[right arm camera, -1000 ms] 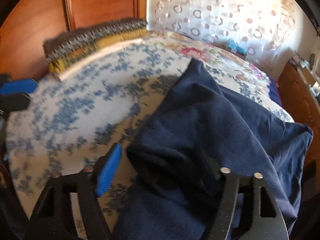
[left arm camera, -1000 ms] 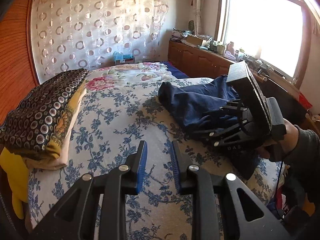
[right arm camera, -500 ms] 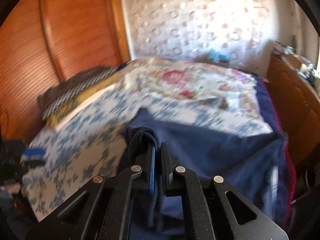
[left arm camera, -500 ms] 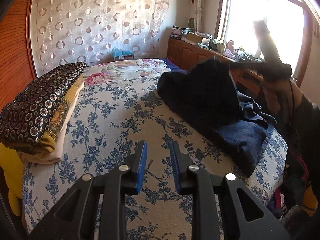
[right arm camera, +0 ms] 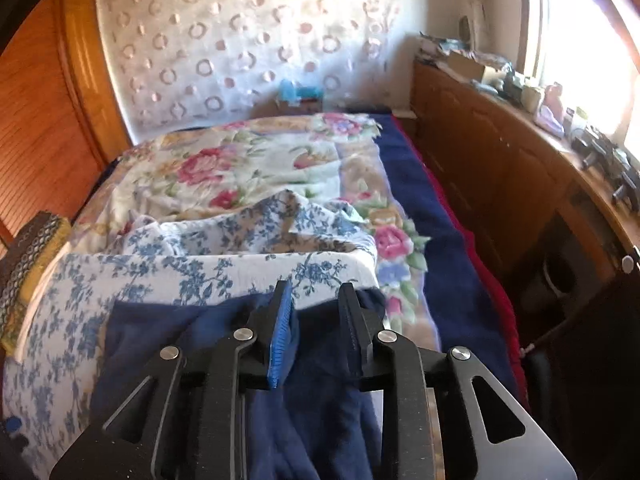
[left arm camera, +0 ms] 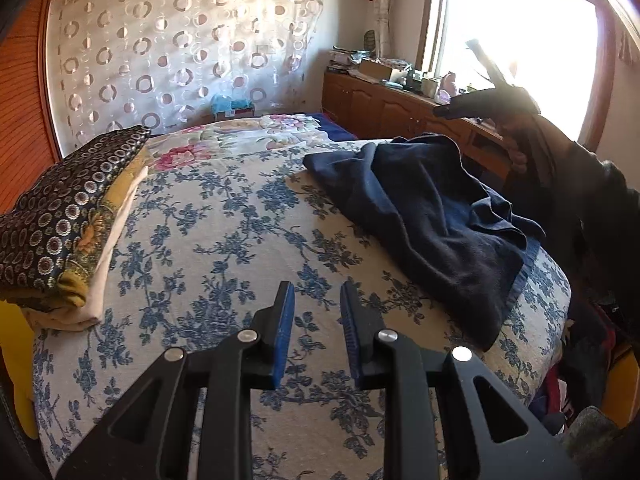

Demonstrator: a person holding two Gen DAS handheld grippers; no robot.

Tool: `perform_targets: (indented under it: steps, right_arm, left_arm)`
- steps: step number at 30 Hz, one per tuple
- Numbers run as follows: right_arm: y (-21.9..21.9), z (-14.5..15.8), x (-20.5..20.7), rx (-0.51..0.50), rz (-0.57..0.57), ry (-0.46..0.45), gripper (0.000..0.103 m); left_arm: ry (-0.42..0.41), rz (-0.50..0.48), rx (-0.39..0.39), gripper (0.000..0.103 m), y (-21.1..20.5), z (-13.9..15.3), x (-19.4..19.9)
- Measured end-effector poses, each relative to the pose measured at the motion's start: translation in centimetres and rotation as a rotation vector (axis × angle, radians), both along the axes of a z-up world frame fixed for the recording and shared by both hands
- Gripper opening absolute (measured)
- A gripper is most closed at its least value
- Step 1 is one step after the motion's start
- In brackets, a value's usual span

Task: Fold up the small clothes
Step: 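Fold the shirt over with the right gripper while the left gripper releases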

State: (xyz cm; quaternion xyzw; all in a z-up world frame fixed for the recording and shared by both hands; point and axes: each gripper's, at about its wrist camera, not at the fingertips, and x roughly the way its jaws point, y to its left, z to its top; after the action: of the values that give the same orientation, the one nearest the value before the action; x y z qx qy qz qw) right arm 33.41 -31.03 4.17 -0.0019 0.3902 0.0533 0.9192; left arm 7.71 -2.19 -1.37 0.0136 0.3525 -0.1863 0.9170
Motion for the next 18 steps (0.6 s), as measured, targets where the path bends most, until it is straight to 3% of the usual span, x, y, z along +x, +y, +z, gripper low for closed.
perform_targets:
  steps: [2,5,12,18]
  right_arm:
    - [-0.4,0.1,-1.6,-0.009,0.018,-0.009,0.031]
    - [-0.1,-0.1,-5.1,-0.020,0.061,-0.021,0.053]
    - [0.9,-4.1,-13.1,0.010,0.168,0.010,0.055]
    - [1.5,-6.8,-14.9,0.036,0.178,0.047,0.063]
  left_arm:
    - [-0.002,-0.005,0.003,0.022,-0.6,0.0,0.0]
    - [-0.006,-0.011,0.002,0.022,-1.3,-0.2,0.0]
    - [-0.004,-0.024,0.006,0.022,-2.9,-0.5,0.1]
    - [0.004,-0.031,0.007,0.022,-4.0,-0.8,0.4]
